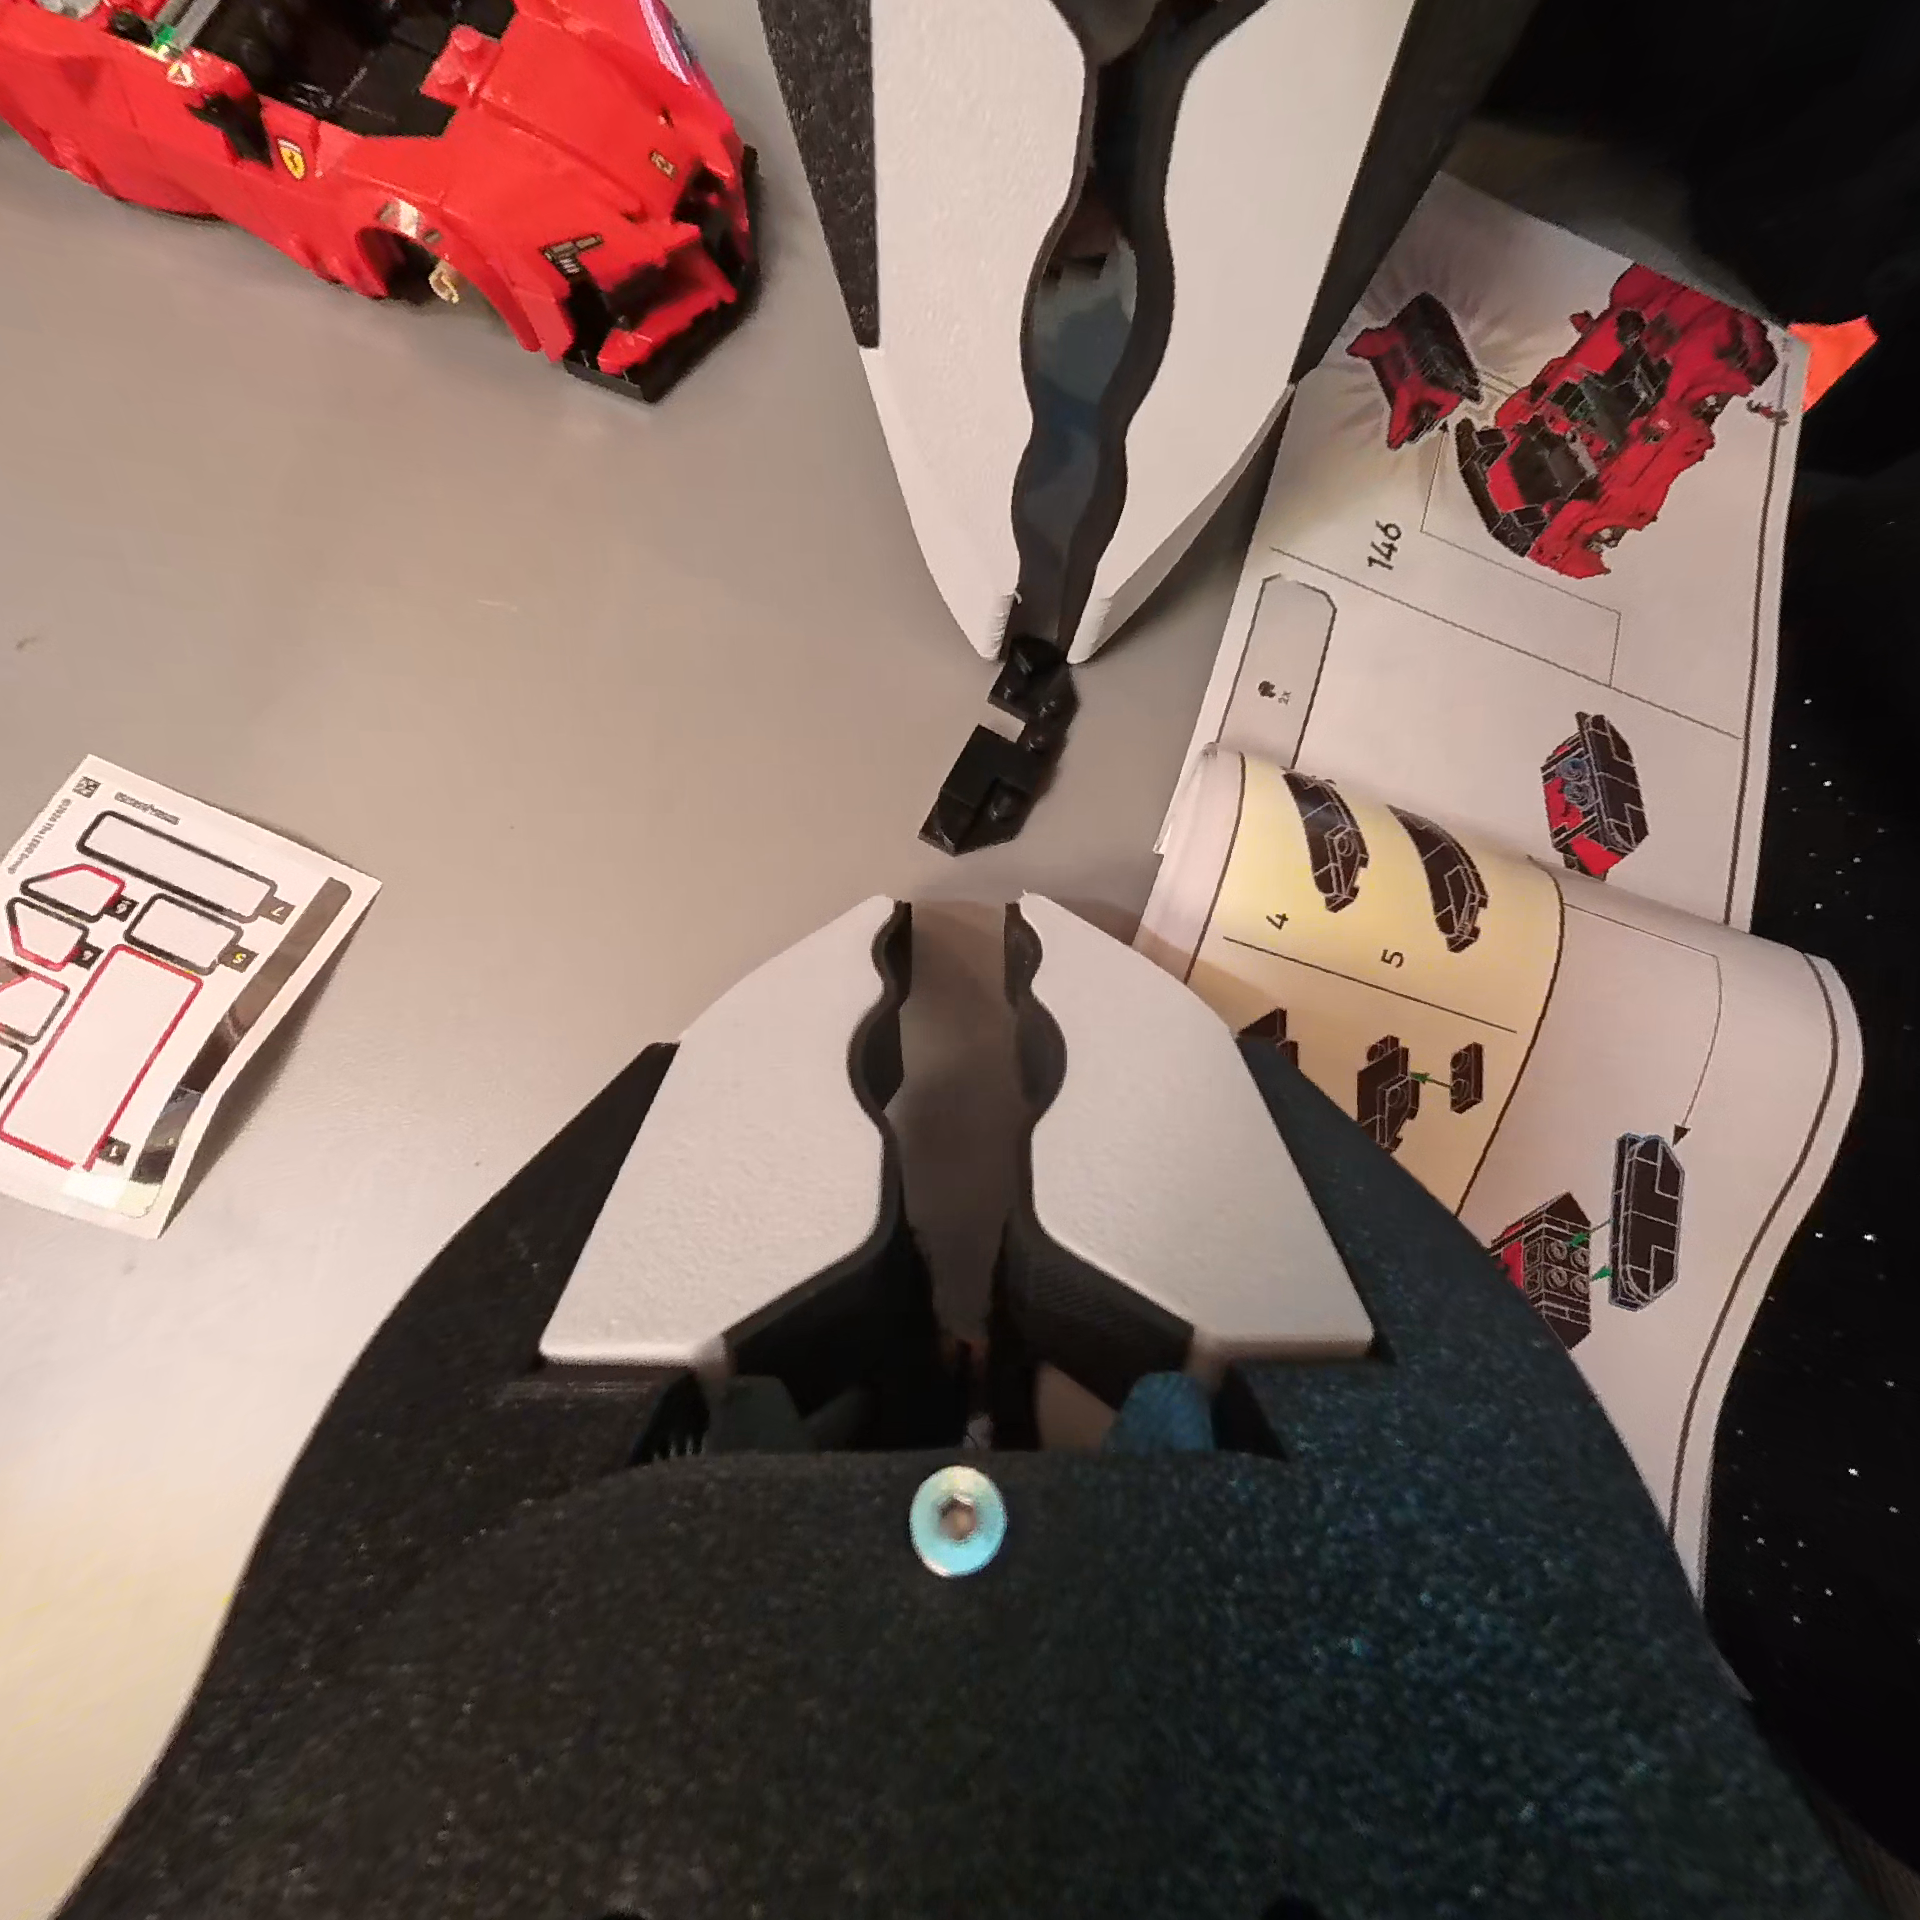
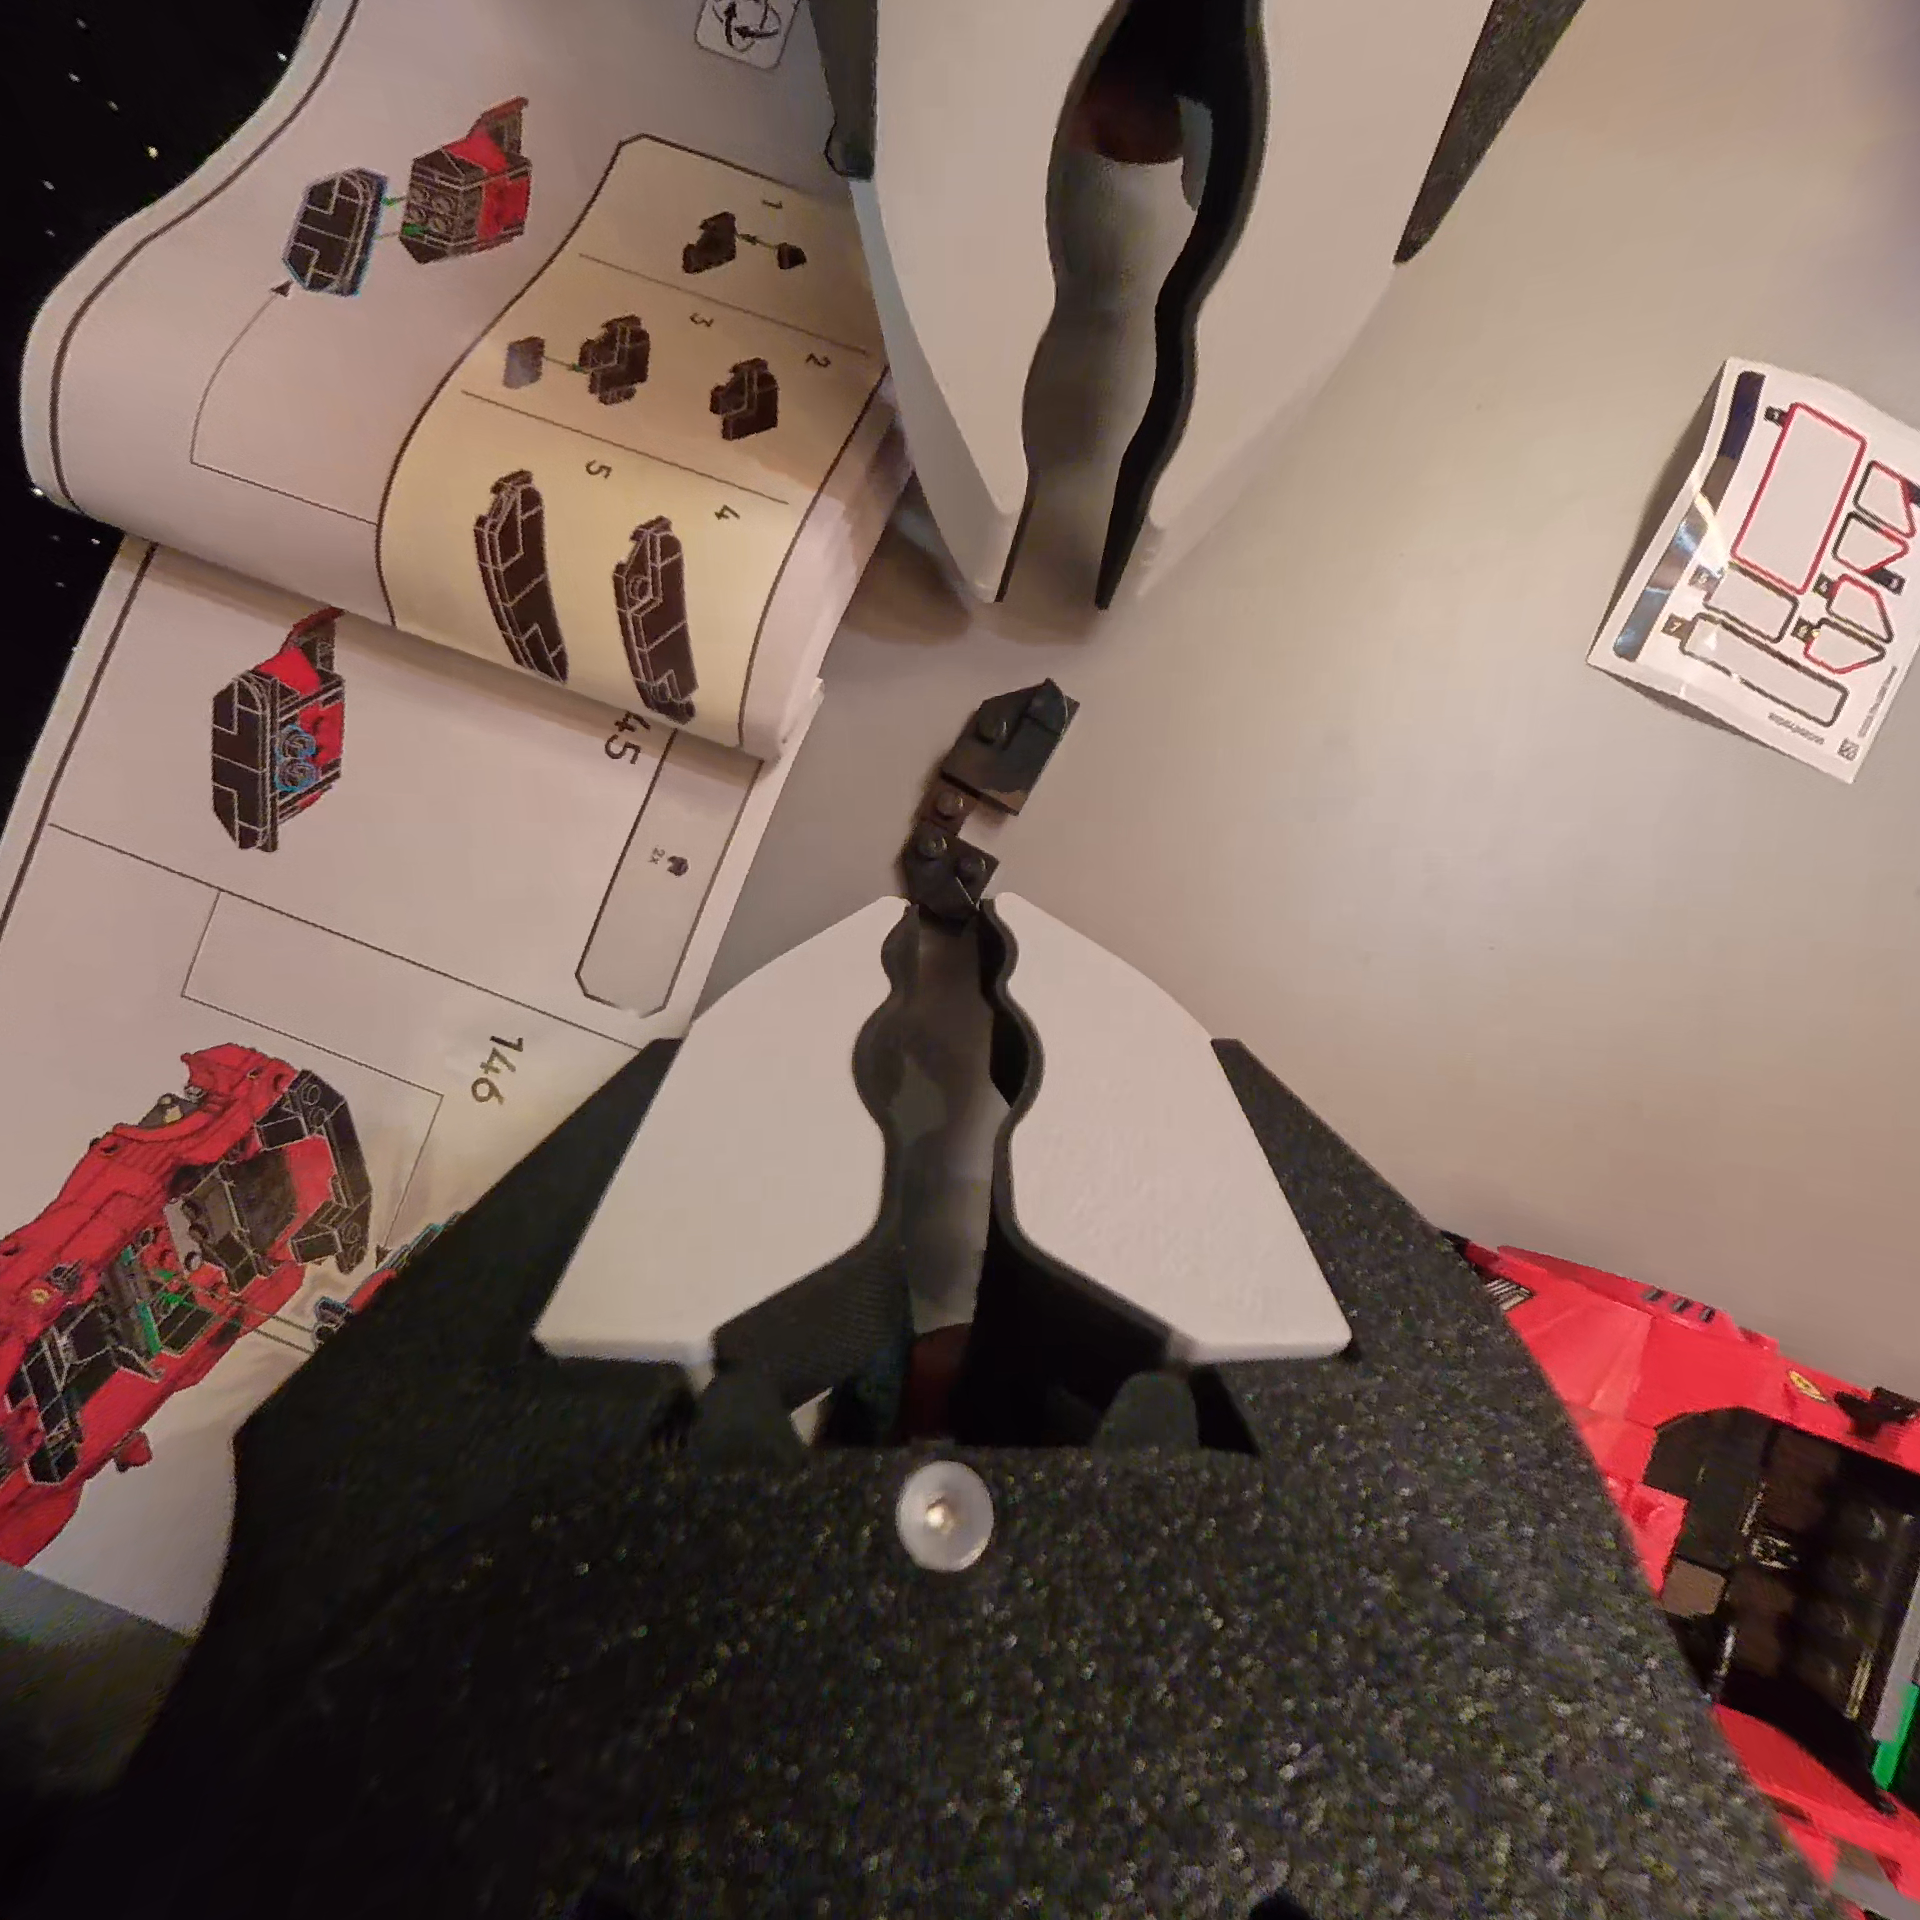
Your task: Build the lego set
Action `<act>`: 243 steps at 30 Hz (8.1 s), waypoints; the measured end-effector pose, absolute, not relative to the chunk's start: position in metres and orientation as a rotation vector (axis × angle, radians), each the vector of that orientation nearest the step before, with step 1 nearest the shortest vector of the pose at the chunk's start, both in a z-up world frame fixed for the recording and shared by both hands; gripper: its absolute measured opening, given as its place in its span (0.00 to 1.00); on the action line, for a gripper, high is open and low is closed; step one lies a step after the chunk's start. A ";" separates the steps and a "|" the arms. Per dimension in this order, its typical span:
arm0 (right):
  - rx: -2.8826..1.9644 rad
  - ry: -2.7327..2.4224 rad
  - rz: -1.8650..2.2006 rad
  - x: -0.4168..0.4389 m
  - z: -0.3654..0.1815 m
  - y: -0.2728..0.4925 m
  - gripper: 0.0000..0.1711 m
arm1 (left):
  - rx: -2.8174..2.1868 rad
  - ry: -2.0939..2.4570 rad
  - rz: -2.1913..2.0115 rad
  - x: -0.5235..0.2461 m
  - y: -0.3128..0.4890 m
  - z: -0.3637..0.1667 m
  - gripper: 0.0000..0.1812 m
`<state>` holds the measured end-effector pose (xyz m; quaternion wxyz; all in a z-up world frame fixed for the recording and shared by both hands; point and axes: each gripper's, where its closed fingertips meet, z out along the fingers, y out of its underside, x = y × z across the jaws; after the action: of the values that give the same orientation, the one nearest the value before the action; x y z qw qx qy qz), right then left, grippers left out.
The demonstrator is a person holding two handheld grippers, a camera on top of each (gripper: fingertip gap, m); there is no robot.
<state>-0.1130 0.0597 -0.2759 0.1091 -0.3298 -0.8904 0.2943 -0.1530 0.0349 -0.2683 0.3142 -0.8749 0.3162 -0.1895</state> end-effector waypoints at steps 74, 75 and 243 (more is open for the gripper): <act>-1.411 -2.164 0.941 -0.094 -0.274 0.069 0.10 | -2.104 0.395 -0.487 -0.183 -0.017 -0.244 0.08; -1.431 -2.167 0.942 -0.091 -0.274 0.070 0.13 | -2.104 0.396 -0.489 -0.183 -0.017 -0.244 0.08; -0.650 -2.176 0.792 -0.109 -0.125 0.015 0.06 | -1.416 0.077 -1.431 -0.101 0.012 -0.126 0.02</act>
<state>-0.1088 0.0150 -0.1254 0.3601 -0.2520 -0.8441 0.3072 -0.1006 0.0121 -0.1259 0.5341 -0.5942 0.0322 -0.6006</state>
